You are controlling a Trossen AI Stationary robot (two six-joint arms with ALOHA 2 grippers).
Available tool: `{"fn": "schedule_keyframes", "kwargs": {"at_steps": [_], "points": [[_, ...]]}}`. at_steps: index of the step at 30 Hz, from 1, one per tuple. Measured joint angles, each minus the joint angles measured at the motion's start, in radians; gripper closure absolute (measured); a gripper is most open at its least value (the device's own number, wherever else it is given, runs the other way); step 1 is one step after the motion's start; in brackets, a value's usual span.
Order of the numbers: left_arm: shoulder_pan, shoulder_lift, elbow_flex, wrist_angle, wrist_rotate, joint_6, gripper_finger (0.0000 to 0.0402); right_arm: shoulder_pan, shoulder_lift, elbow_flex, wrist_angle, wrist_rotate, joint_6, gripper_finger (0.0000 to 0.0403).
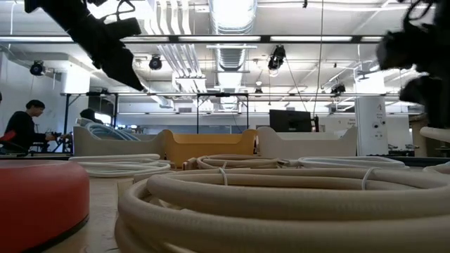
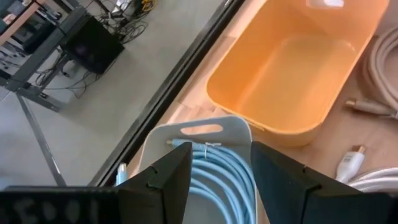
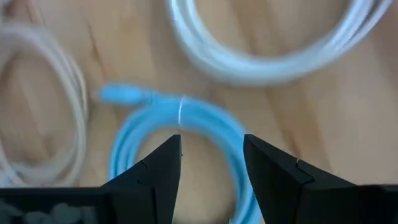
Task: Sort HDMI cables
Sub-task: Put the light blue HDMI cable into the gray bin
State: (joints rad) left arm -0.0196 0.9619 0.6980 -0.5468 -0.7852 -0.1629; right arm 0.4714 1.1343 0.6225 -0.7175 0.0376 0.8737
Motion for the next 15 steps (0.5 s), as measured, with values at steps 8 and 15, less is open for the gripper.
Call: {"fn": "schedule_keyframes", "kwargs": {"at_steps": [8, 15], "points": [[0.0, 0.001, -0.046, 0.072, 0.001, -0.017, 0.0221, 0.061, 0.023, -0.094, -0.011, 0.067, 0.11, 0.0234], [-0.001, 0.002, -0.047, 0.077, 0.003, -0.034, 0.0221, 0.061, 0.076, -0.134, 0.022, 0.015, 0.118, 0.0234]]}}
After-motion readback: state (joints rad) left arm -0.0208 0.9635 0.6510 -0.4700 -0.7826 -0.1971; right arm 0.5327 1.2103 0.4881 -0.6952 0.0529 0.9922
